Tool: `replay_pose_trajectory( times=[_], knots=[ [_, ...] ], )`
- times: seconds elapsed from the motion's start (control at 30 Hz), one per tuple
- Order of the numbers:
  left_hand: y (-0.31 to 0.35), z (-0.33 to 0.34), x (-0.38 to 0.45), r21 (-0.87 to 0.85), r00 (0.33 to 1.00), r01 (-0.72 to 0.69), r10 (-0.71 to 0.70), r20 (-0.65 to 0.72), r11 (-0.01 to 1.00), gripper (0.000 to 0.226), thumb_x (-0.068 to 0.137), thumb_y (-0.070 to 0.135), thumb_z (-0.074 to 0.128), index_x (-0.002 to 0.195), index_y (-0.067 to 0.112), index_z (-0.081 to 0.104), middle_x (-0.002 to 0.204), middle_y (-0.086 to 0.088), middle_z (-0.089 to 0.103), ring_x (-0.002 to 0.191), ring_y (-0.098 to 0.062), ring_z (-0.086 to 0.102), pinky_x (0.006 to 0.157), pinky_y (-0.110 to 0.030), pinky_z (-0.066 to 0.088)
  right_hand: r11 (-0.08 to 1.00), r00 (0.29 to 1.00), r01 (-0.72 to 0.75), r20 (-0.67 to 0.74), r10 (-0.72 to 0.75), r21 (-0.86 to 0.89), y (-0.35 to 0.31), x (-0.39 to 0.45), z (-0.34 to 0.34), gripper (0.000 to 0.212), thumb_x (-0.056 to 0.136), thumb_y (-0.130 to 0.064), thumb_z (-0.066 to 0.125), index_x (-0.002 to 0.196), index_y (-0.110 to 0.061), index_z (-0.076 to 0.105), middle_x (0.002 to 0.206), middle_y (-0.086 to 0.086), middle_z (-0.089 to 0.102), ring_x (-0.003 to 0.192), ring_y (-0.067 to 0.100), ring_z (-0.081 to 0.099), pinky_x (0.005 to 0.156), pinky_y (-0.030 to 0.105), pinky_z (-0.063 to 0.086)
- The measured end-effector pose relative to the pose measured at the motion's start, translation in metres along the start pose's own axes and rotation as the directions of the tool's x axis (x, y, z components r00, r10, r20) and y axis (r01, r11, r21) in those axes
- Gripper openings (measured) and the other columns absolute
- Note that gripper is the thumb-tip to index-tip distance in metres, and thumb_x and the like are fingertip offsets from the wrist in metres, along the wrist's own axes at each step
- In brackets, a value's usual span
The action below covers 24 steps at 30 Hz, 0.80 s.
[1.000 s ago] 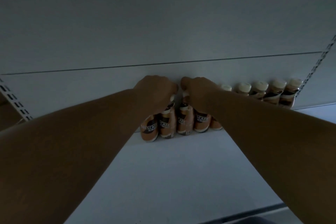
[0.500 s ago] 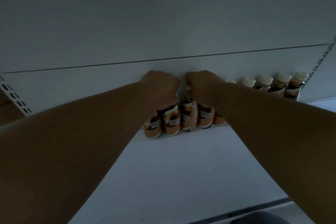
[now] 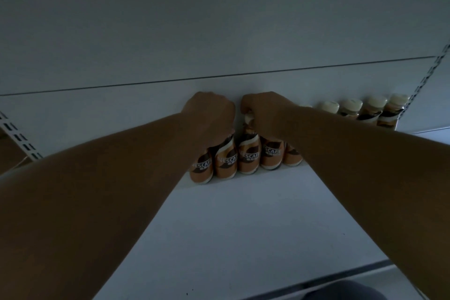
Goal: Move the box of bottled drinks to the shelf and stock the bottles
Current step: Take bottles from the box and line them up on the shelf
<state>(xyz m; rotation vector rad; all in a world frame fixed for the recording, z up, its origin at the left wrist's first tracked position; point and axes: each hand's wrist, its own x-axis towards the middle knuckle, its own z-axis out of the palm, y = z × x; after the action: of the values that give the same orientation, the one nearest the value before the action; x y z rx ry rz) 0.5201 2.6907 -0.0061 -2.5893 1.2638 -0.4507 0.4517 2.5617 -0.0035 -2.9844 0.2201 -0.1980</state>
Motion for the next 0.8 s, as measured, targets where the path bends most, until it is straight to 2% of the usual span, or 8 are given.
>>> replay_pose_trajectory(
  times=[0.2, 0.37, 0.6, 0.8],
  knots=[
    [-0.001, 0.001, -0.001, -0.006, 1.0, -0.009, 0.009, -0.014, 1.0, 0.033, 0.09, 0.044, 0.056, 0.104, 0.015, 0.062, 0.1, -0.007, 0.065, 0.086, -0.025, 0.06, 0.07, -0.034, 0.04, 0.999, 1.0, 0.029, -0.012, -0.028, 0.017, 0.003, -0.001, 0.003, 0.027, 0.091, -0.011, 0.052, 0.118, -0.014, 0.056, 0.114, 0.012, 0.059, 0.09, 0.022, 0.048, 0.072, 0.029, 0.035],
    [0.0, 0.002, -0.001, -0.068, 1.0, 0.024, -0.024, 0.0, 0.997, 0.019, 0.09, 0.03, 0.057, 0.099, 0.014, 0.064, 0.091, -0.004, 0.064, 0.075, -0.02, 0.054, 0.064, -0.032, 0.04, 1.0, 0.999, 0.012, -0.037, -0.013, -0.019, -0.003, 0.0, 0.007, 0.034, 0.088, -0.007, 0.056, 0.122, -0.014, 0.055, 0.119, 0.013, 0.054, 0.106, 0.029, 0.054, 0.075, 0.03, 0.036],
    [-0.001, 0.002, -0.003, -0.051, 1.0, 0.0, -0.001, -0.018, 0.999, 0.021, 0.09, 0.033, 0.057, 0.098, 0.015, 0.062, 0.089, -0.005, 0.065, 0.075, -0.021, 0.056, 0.065, -0.033, 0.042, 0.999, 0.998, -0.018, -0.068, 0.016, -0.029, -0.003, 0.002, 0.011, 0.029, 0.088, -0.009, 0.058, 0.117, -0.015, 0.057, 0.116, 0.014, 0.051, 0.104, 0.031, 0.055, 0.074, 0.029, 0.038],
    [-0.002, 0.003, -0.003, -0.067, 0.999, -0.028, 0.026, -0.037, 0.997, 0.022, 0.089, 0.032, 0.058, 0.099, 0.013, 0.062, 0.094, -0.008, 0.066, 0.084, -0.027, 0.062, 0.068, -0.034, 0.042, 0.999, 0.995, -0.032, -0.097, 0.03, -0.016, -0.004, 0.0, 0.009, 0.029, 0.089, -0.015, 0.058, 0.117, -0.01, 0.055, 0.114, 0.014, 0.055, 0.103, 0.029, 0.054, 0.074, 0.029, 0.036]
  ],
)
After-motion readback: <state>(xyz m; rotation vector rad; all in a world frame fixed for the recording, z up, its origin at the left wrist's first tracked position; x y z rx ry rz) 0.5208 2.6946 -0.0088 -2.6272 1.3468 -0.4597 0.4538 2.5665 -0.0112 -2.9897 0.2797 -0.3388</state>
